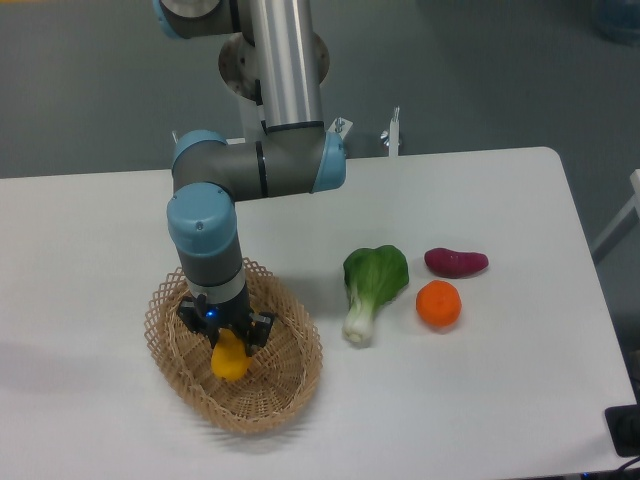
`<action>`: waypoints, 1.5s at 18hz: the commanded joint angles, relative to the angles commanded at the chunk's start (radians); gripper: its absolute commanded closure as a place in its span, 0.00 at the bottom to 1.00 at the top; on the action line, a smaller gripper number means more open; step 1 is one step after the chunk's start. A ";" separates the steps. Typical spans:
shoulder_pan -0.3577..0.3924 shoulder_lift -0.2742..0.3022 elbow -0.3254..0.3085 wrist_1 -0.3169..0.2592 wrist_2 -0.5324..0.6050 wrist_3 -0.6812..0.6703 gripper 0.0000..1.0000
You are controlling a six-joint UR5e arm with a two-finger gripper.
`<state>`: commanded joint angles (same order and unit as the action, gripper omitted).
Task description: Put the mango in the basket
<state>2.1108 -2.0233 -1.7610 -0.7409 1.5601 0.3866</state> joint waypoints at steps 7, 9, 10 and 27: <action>-0.003 -0.003 0.000 0.000 0.002 0.000 0.37; -0.003 -0.003 0.000 0.000 0.002 0.000 0.33; -0.003 -0.002 0.000 0.002 0.002 0.000 0.30; 0.210 0.130 0.078 -0.040 -0.002 0.188 0.00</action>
<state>2.3207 -1.8931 -1.6828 -0.7806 1.5585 0.5748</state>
